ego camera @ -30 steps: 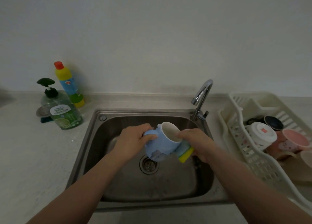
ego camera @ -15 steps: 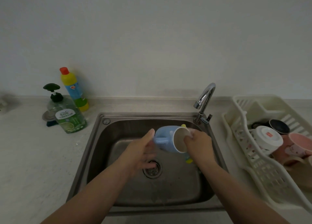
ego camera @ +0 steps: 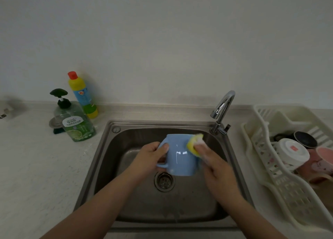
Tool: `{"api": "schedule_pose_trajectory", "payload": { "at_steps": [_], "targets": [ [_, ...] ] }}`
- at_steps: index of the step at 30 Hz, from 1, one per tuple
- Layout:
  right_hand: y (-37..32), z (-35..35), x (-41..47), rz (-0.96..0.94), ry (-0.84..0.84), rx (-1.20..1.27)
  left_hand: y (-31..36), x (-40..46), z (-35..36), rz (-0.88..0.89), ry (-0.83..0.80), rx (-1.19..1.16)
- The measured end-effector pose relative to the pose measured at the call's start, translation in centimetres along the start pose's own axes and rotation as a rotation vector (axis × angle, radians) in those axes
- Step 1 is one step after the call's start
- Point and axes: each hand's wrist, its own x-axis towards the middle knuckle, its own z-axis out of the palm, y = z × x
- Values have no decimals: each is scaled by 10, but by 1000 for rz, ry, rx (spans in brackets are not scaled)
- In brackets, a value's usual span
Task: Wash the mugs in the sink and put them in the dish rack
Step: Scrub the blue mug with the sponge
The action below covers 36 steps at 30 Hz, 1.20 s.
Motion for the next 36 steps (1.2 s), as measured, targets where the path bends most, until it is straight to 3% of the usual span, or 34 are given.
{"api": "schedule_pose_trajectory", "payload": {
  "at_steps": [2, 5, 8, 13, 17, 22, 26, 31, 34, 36],
  "targets": [
    [1, 6, 30, -61, -10, -187, 1, 1, 3, 20, 9, 58],
    [1, 17, 39, -339, -129, -554, -1, 5, 1, 29, 41, 57],
    [4, 11, 6, -561, -269, -580, -9, 7, -6, 32, 58, 61],
    [-1, 26, 50, -462, -96, -485, -10, 10, -5, 61, 28, 75],
    [-7, 22, 27, -644, -247, -619, -17, 11, -10, -18, 15, -8],
    [-3, 30, 58, -445, -155, -587, -21, 18, -6, -36, 66, -2],
    [-1, 30, 26, -661, -284, -641, -27, 19, -10, -51, 67, -57],
    [3, 40, 61, -426, -105, -547, -27, 20, -11, -48, 51, -50],
    [12, 35, 23, -621, -164, -520, -33, 18, -16, -15, 30, -136],
    [15, 26, 11, -647, -258, -537, -38, 14, -19, 3, 3, -234]
  ]
}}
